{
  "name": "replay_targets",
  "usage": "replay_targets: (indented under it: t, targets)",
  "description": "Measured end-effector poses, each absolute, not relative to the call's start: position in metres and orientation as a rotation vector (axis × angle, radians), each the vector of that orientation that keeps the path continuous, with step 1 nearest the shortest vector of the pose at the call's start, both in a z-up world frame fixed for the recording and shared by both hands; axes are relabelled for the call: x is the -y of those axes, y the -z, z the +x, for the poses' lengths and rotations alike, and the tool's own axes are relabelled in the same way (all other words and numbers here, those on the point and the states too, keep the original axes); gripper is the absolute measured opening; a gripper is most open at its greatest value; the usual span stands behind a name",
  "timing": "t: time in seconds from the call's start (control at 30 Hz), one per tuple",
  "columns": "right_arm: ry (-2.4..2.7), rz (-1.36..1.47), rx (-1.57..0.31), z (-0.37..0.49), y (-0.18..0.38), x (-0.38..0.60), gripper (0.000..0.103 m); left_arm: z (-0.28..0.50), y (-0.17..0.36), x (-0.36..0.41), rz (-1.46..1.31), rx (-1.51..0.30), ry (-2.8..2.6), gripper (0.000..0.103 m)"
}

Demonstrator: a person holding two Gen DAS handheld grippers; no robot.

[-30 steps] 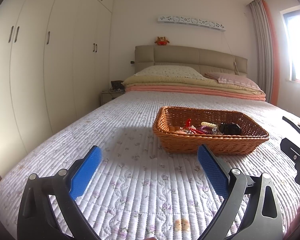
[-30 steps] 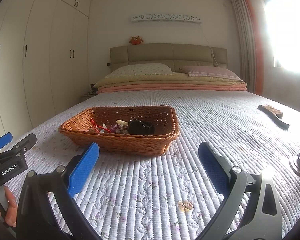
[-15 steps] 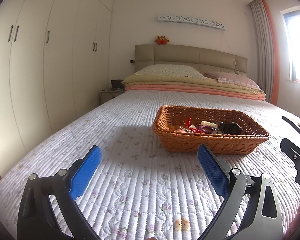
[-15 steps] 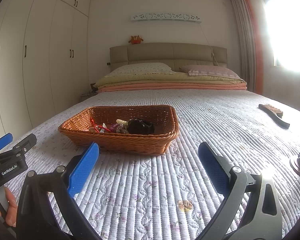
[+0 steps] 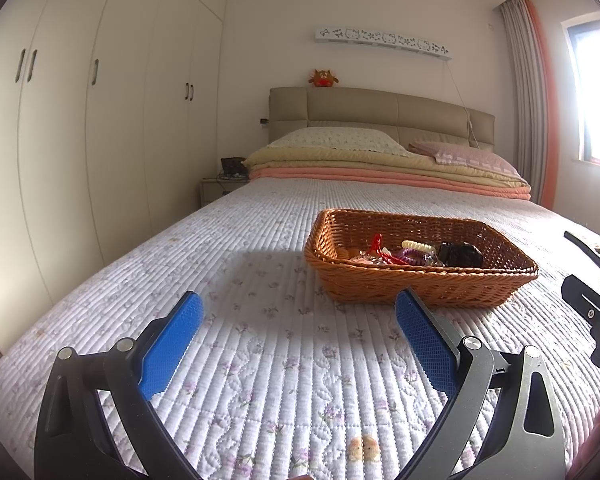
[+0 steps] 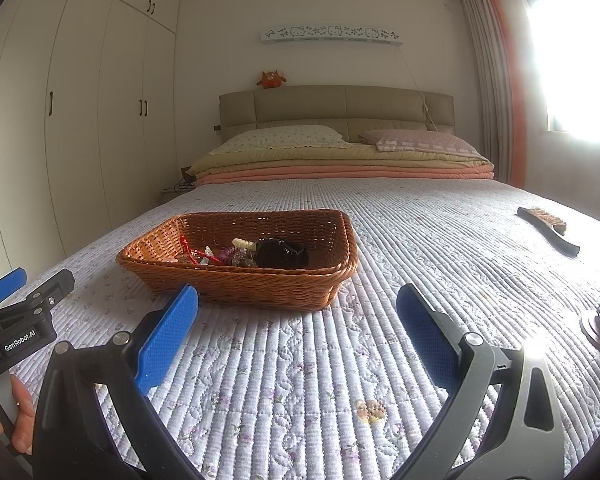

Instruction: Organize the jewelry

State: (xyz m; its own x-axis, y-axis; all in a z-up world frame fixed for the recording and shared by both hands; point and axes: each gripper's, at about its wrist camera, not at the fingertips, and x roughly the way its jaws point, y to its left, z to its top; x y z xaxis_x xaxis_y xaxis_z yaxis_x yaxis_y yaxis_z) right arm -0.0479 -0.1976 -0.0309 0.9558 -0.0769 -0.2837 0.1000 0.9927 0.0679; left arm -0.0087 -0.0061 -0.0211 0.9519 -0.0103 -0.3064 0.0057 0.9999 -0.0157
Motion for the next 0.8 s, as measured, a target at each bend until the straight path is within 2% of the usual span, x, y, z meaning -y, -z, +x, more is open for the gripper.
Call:
replay_targets:
  t: [0.8]
  targets:
    - [0.092, 0.084, -0.287, -0.0465, 0.0326, 0.1961, 0.095, -0.0085, 0.0218, 0.0054, -0.018, -0.314, 0.008, 0.094]
